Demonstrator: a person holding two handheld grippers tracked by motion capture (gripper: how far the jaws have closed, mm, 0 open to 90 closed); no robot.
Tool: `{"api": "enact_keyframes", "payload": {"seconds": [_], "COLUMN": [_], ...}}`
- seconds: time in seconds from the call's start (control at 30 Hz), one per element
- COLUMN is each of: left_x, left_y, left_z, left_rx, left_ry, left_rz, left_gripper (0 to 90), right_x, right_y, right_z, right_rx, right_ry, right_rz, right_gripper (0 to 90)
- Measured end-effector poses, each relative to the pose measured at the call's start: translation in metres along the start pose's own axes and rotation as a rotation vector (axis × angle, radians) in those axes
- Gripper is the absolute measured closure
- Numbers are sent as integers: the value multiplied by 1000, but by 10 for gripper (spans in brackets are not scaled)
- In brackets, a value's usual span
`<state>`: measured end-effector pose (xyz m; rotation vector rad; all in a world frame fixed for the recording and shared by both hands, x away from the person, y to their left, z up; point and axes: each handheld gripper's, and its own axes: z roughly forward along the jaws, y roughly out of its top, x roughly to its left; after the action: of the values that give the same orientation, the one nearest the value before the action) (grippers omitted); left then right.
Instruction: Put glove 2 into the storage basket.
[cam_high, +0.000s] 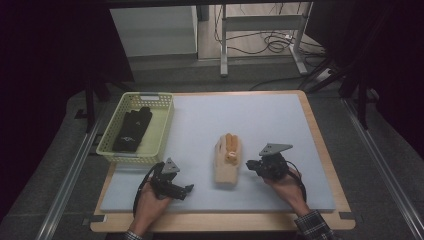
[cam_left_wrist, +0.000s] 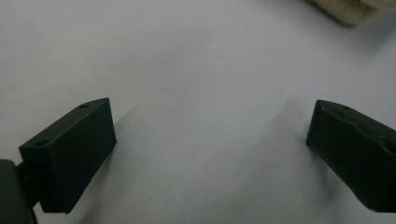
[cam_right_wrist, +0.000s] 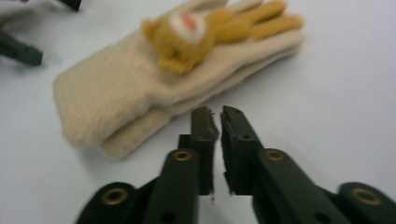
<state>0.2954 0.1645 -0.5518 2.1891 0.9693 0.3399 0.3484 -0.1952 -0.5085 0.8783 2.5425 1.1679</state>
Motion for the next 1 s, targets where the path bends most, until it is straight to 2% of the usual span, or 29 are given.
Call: {"api": "enact_keyframes", "payload": {"seconds": [0.3,0.5,0.8,1.0], "left_x": [0,0,0,-1], "left_y": [0,0,0,0], "left_z": [0,0,0,0], "left_rx": [0,0,1,1], "left_ry": [0,1,2,3], "left_rz": [1,1,1,3], "left_gripper": [16,16,16,15], "right_x": [18,31,50,51], "right_y": [1,5,19,20], "right_z": [32,44,65,65], "right_rx": [38,38,28,30], "right_ry": [37,70,85,87], "right_rz": [-40,-56,-87,-90], "right_gripper": [861,859,850,797]}}
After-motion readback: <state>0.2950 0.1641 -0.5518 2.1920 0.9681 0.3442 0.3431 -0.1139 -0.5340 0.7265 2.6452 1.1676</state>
